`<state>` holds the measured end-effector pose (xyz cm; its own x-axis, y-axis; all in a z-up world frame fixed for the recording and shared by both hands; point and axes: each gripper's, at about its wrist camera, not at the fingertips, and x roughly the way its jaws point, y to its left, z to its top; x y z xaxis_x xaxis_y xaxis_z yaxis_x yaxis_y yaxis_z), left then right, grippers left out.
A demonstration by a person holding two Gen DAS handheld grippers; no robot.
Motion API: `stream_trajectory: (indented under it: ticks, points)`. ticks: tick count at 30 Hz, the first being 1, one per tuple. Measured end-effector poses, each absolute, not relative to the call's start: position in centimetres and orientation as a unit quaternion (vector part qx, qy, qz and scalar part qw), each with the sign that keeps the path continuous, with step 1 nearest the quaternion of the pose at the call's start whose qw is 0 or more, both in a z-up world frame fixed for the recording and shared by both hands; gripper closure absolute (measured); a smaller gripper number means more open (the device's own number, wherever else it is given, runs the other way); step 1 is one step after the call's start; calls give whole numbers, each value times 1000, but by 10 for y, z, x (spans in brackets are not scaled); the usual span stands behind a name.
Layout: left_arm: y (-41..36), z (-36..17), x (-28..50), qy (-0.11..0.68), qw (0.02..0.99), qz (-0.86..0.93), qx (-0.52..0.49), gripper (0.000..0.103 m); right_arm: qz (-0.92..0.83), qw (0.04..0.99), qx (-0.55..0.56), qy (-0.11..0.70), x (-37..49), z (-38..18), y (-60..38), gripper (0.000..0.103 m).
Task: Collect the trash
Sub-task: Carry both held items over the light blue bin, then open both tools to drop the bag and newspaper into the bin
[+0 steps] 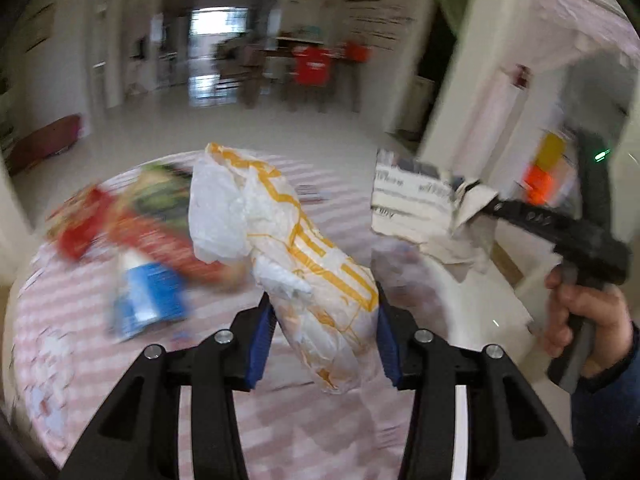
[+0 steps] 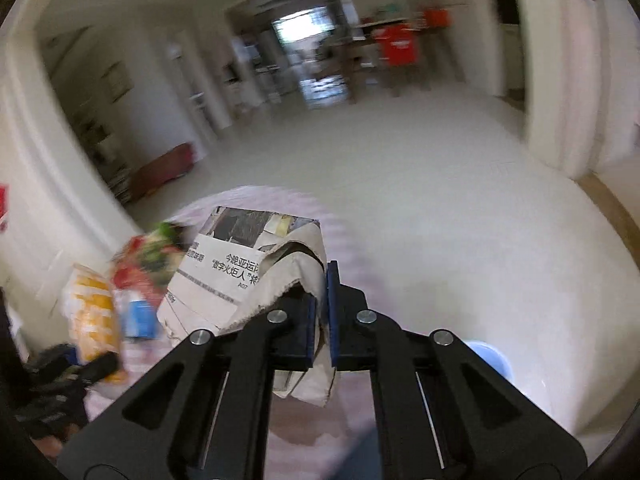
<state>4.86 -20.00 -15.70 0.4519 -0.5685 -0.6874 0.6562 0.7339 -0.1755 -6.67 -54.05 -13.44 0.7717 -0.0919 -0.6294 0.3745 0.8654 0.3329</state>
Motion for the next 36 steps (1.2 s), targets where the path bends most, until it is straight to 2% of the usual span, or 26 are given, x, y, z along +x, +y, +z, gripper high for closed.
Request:
stream_trajectory:
  ticks: [4,13,16,18,19,20,22,23,30,32,33,34,36]
  points:
    - [-272,-159,28,381,819,-420,88,58,-207,879,245,352,-104,-181,-600,98]
    - [-415,-209,-1,436,745,-484,143,58,-286,771,302,482,-119,-344,-687,97]
    - [-454,-237,2,464,723,-486,161,58,-290,732,323,525,-112,-398,-704,91]
    - [-476,-255,4,482,710,-483,173,58,-266,725,366,520,-109,-427,-711,61]
    - [-486,-264,5,490,705,-481,178,58,-254,723,383,516,-106,-438,-715,43]
    - [-493,-271,5,496,700,-481,181,58,-246,717,402,514,-105,-446,-717,39]
    - [-510,-285,6,511,691,-476,188,58,-246,708,427,506,-114,-457,-730,29]
    - [-516,-291,7,516,687,-474,193,58,-259,704,437,496,-128,-459,-733,27]
    - [-556,-341,11,556,652,-459,234,54,-325,712,462,416,-196,-413,-747,23]
    - [-563,-359,13,568,642,-456,242,44,-335,722,461,392,-212,-393,-751,21]
    - [-571,-369,15,576,637,-447,250,28,-338,727,461,381,-220,-383,-753,20]
    - [-577,-376,19,580,636,-441,255,17,-340,731,459,373,-224,-376,-752,19]
    - [-583,-383,23,585,640,-424,262,15,-341,741,455,358,-227,-362,-750,18]
